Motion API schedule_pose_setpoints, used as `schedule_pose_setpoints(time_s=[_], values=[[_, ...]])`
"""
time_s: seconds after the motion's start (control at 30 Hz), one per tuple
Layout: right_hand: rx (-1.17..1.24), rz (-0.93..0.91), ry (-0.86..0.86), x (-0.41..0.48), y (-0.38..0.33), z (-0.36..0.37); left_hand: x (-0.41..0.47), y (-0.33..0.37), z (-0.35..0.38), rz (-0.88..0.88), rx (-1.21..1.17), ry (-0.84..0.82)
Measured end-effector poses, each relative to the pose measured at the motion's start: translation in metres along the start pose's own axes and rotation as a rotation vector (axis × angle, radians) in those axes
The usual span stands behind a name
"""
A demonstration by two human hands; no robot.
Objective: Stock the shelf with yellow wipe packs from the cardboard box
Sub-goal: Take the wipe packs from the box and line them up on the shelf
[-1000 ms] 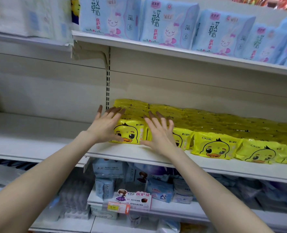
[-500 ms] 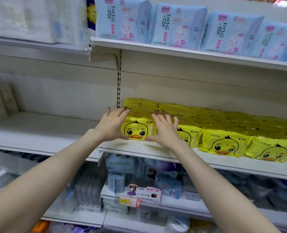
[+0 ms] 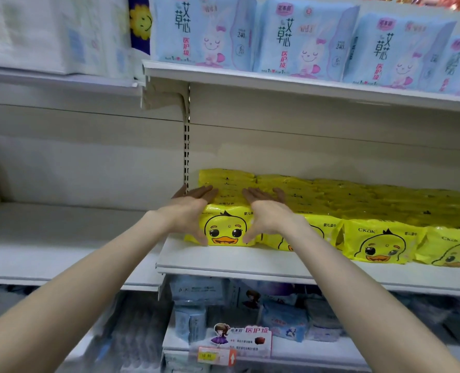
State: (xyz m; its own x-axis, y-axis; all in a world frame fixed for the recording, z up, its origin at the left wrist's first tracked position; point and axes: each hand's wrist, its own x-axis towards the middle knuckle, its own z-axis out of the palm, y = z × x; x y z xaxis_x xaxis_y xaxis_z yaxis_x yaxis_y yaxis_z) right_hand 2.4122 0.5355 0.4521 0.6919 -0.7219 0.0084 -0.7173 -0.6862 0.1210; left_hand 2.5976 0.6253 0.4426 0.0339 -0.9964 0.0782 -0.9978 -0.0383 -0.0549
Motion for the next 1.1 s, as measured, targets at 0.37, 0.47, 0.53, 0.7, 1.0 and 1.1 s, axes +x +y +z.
schedule_pose_setpoints(time_s=[0.37, 0.47, 0.53, 0.7, 1.0, 1.1], values=[[-0.030, 0.006, 0.128, -0.006, -0.006, 0.006, -0.002, -0.002, 0.008, 0.027, 0.075, 0.112], [-0.036, 0.012, 0.117, -0.005, -0.007, 0.004, -0.002, -0.001, 0.007, 0.016, 0.084, 0.094], [-0.033, 0.017, 0.109, -0.004, -0.007, 0.004, -0.002, 0.000, 0.006, 0.010, 0.088, 0.085], [-0.016, 0.021, 0.113, -0.004, -0.008, 0.004, 0.001, -0.002, 0.007, -0.003, 0.068, 0.078], [0.005, -0.005, 0.190, -0.009, -0.009, 0.003, 0.005, -0.013, -0.012, -0.109, -0.653, 0.074], [0.024, -0.028, 0.181, -0.007, -0.015, 0.004, 0.021, -0.015, -0.007, -0.230, -0.927, 0.118]])
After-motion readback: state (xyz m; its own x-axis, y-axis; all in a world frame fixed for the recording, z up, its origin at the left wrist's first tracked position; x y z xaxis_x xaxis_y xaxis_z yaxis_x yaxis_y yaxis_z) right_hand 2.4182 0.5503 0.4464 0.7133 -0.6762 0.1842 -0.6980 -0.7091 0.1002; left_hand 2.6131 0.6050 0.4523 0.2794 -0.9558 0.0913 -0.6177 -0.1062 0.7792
